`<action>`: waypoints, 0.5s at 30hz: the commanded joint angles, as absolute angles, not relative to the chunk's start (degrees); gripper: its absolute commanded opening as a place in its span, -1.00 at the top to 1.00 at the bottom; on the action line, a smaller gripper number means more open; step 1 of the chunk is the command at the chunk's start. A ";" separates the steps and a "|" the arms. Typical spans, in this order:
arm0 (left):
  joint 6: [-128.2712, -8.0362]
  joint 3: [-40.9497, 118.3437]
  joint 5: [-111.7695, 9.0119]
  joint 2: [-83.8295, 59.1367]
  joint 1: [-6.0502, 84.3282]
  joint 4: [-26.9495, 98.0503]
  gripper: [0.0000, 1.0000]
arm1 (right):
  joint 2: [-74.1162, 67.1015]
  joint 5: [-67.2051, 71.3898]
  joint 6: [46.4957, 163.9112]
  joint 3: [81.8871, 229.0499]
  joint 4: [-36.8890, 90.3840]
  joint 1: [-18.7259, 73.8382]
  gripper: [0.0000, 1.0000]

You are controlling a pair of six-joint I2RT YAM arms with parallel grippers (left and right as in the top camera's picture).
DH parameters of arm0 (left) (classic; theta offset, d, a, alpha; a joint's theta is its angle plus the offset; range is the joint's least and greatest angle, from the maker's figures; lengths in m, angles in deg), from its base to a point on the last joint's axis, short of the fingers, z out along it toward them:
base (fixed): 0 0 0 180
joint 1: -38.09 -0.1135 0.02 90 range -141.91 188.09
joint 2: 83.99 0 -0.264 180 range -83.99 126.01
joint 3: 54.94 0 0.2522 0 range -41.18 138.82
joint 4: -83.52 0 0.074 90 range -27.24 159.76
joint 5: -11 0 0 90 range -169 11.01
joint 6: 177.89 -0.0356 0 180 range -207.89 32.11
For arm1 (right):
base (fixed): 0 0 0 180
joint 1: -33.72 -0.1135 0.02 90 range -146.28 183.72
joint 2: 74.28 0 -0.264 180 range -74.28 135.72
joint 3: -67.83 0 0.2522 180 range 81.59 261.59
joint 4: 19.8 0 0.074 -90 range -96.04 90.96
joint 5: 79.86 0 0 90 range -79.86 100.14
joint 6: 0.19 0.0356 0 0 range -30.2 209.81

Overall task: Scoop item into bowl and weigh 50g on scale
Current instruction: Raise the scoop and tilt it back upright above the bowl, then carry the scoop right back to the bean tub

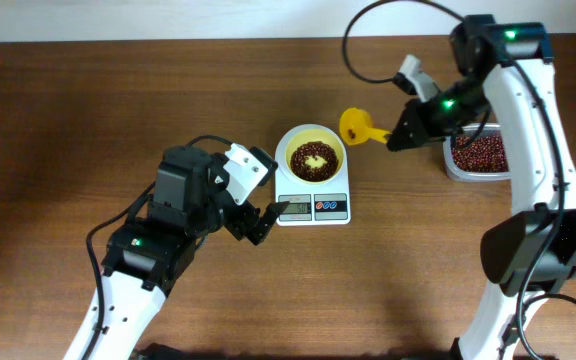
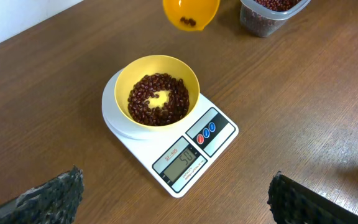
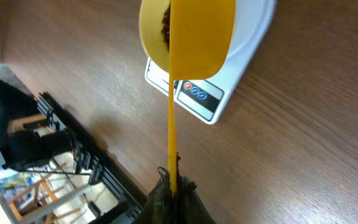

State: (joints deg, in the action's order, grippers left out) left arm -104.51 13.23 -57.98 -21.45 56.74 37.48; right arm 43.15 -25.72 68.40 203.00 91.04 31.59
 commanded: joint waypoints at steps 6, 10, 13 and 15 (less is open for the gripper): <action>-103.77 12.95 -57.76 -21.32 56.44 37.59 -0.98 | 43.78 -27.58 67.76 204.18 91.30 46.25 0.92; -103.77 12.95 -57.76 -21.32 56.44 37.59 -0.98 | 43.78 -24.58 67.81 204.18 91.30 52.62 0.92; -103.77 12.95 -57.76 -21.32 56.44 37.57 -0.98 | 43.74 -19.86 67.81 204.18 91.32 55.96 0.92; -103.77 12.95 -57.76 -21.32 56.44 37.59 -0.98 | 43.74 -16.45 67.81 204.18 91.30 57.18 0.92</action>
State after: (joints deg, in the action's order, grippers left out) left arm -104.51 13.23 -57.98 -21.45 56.74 37.48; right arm 43.15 -21.15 68.35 203.00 91.04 55.92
